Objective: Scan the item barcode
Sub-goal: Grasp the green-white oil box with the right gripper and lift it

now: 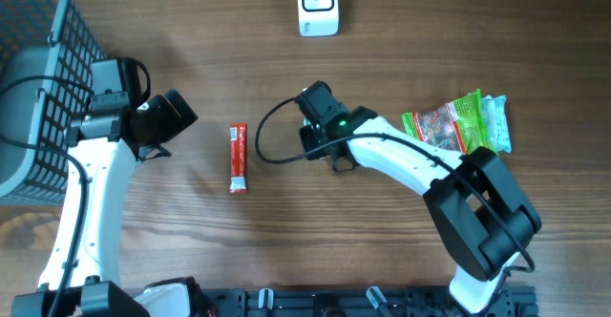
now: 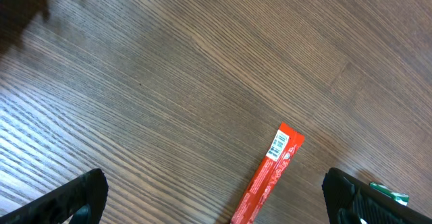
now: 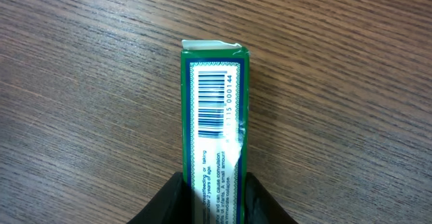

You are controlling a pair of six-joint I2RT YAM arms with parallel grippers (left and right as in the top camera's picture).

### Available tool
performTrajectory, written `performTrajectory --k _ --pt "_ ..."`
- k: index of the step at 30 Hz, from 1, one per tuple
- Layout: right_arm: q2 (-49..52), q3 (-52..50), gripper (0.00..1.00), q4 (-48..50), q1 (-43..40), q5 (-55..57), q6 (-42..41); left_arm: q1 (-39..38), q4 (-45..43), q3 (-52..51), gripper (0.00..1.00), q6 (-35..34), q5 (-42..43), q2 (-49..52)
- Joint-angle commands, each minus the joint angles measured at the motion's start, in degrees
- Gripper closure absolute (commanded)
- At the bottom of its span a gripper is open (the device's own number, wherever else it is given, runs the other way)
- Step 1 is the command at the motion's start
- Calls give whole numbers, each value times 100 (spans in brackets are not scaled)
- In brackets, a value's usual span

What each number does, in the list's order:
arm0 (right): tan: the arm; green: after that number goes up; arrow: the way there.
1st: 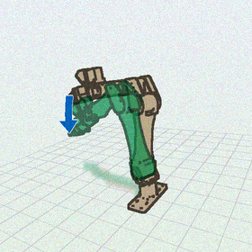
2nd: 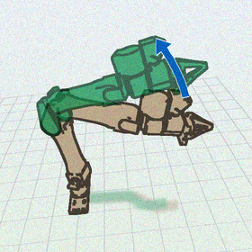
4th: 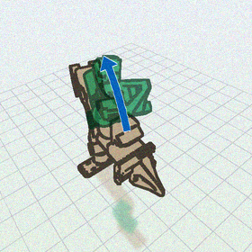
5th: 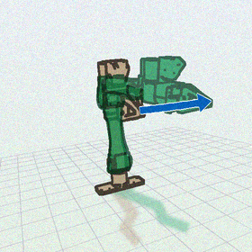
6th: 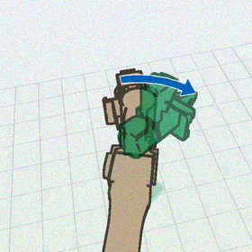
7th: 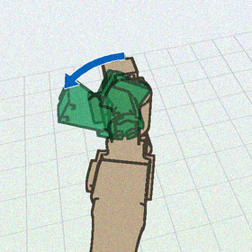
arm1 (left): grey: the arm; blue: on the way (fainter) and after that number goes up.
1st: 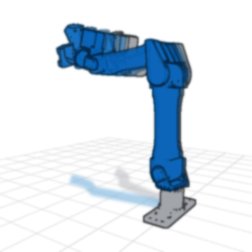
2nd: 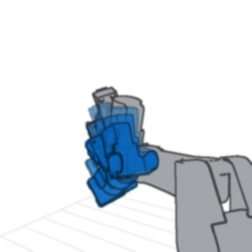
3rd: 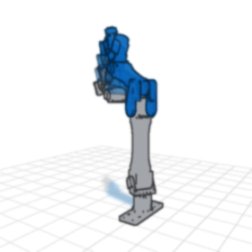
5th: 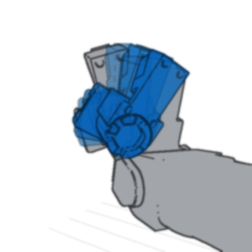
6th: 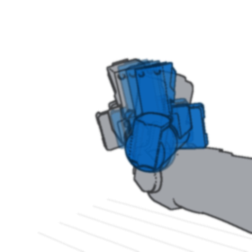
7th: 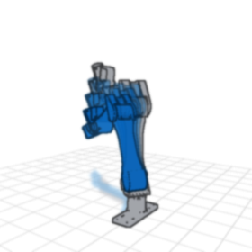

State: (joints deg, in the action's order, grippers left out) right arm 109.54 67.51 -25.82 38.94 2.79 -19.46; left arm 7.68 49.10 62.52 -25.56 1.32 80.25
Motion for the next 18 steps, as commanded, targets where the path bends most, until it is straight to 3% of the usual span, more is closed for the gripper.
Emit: performTrajectory --k 1,5,15,18 --pt "-319 -33 73 33 -271 -931 98 26 -4 44 0 52 -79 -22" --pt "-323 -35 75 83 -546 -2074 195 26 -4 44 0 52 -79 -22" --pt "-31 -50 69 50 -671 -1893 295 26 -4 44 0 52 -79 -22" --pt "-13 -50 58 57 -678 -1674 299 26 -4 44 0 52 -79 -22"
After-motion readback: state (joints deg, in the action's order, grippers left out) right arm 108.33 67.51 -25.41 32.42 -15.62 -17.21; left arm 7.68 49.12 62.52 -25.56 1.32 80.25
